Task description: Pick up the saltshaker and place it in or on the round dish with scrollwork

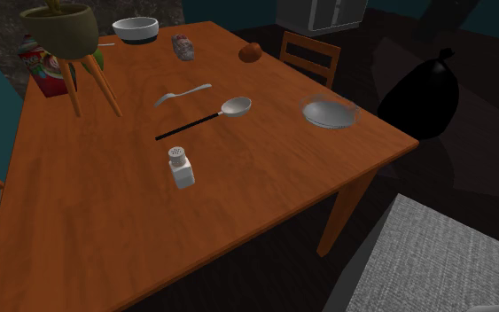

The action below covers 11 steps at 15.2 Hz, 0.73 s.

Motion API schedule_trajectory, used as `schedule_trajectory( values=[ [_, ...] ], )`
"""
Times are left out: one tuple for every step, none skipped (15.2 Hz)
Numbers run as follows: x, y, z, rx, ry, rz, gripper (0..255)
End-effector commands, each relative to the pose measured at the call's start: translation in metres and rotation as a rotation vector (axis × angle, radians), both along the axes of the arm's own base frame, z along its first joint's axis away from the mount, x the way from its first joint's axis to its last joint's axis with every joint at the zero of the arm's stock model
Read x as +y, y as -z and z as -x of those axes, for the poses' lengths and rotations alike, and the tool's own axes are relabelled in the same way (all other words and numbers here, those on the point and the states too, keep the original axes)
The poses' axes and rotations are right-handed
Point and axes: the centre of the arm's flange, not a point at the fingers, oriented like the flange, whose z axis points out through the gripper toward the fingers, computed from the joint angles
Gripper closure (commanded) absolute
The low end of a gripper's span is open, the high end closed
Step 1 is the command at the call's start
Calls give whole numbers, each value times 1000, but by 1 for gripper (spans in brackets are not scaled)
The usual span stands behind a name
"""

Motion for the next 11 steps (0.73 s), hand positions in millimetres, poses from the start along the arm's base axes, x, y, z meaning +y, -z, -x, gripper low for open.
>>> schedule_trajectory(
  values=[
    [0, 0, 0, 0, 0, 0, 0],
    [5, 8, -9, 1, 1, -5, 0],
    [10, 16, -19, 2, 1, -9, 0],
    [14, 23, -28, 2, 2, -14, 0],
    [19, 31, -37, 3, 2, -18, 0],
    [24, 39, -46, 4, 3, -23, 0],
    [29, 47, -55, 5, 3, -27, 0],
    [34, 54, -65, 6, 4, -32, 0],
    [39, 62, -74, 6, 4, -36, 0],
    [44, 70, -83, 7, 5, -41, 0],
    [49, 78, -92, 8, 5, -45, 0]
  ],
)
